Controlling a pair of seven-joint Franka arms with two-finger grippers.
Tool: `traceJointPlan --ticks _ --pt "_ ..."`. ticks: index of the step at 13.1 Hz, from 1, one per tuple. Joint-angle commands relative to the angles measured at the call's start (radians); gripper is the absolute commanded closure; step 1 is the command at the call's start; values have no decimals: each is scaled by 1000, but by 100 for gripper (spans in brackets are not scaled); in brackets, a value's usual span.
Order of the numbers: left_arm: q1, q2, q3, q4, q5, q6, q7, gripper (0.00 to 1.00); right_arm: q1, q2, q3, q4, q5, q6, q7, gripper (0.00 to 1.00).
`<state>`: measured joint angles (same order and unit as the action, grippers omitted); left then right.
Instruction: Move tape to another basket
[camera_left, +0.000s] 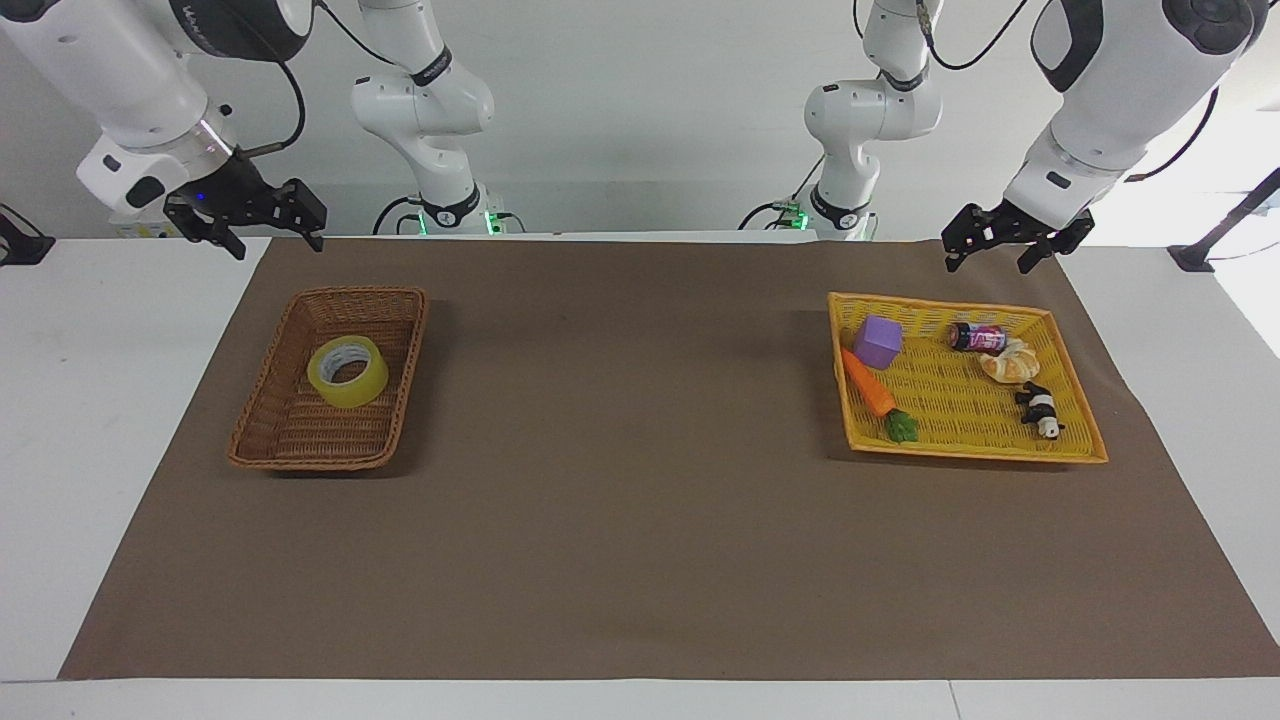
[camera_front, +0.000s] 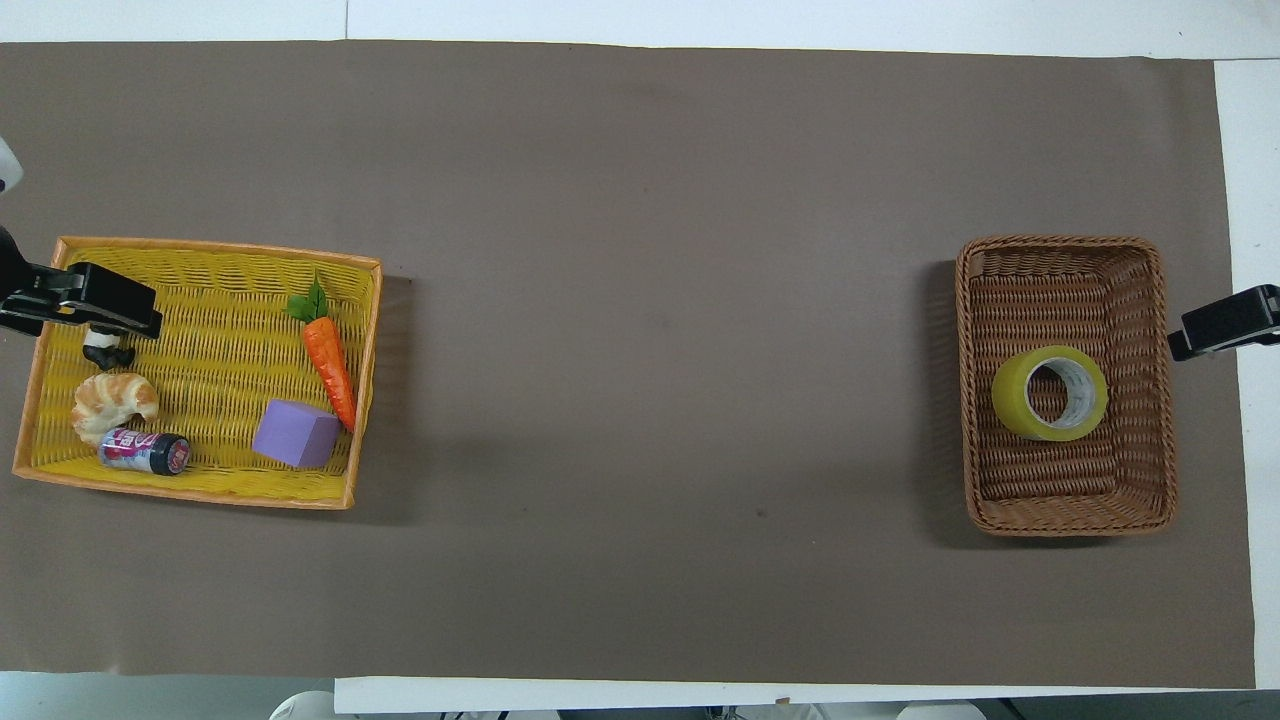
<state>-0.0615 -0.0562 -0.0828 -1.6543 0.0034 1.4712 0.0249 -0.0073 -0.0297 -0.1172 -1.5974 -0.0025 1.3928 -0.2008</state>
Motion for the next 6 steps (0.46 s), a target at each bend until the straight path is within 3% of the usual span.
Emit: traceJointPlan --ticks 1,6 --pt "-3 -7 12 -7 -5 12 23 0 -19 21 13 30 -7 -18 50 0" --pt "3 -7 14 -7 -5 6 17 0 -20 21 16 31 -16 -8 58 0"
